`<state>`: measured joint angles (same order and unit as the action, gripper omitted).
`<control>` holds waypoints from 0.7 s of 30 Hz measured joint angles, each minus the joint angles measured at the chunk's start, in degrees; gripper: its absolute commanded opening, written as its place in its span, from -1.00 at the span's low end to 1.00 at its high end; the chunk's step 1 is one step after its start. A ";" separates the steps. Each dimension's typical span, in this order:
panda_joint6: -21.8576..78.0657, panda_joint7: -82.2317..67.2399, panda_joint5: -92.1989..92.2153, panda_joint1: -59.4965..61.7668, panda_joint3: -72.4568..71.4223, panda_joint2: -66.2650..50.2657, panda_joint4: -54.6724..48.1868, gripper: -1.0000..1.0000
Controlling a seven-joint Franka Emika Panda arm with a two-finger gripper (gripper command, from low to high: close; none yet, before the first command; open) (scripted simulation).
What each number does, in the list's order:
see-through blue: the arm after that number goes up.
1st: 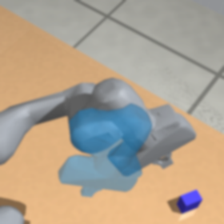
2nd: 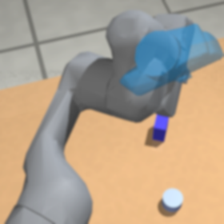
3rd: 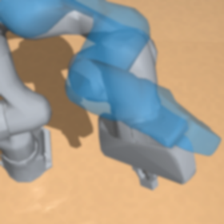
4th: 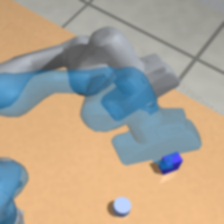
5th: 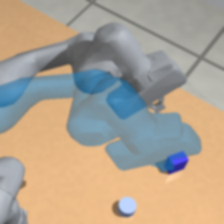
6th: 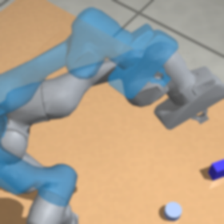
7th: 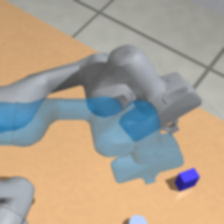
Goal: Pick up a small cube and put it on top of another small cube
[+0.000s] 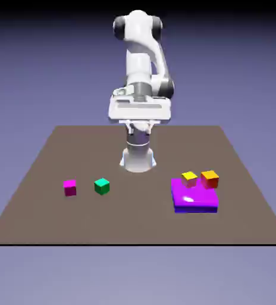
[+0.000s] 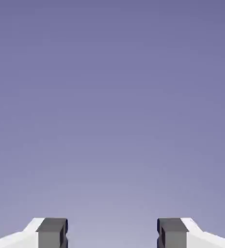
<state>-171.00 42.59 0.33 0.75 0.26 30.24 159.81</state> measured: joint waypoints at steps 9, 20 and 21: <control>22.43 0.96 2.44 10.76 1.95 -18.03 -8.92 0.00; 49.84 2.13 5.42 23.90 4.34 -40.07 -19.82 0.00; 52.33 2.24 5.69 25.11 4.56 -42.08 -20.81 0.00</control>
<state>-118.67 44.82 6.01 25.86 4.82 -11.84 138.99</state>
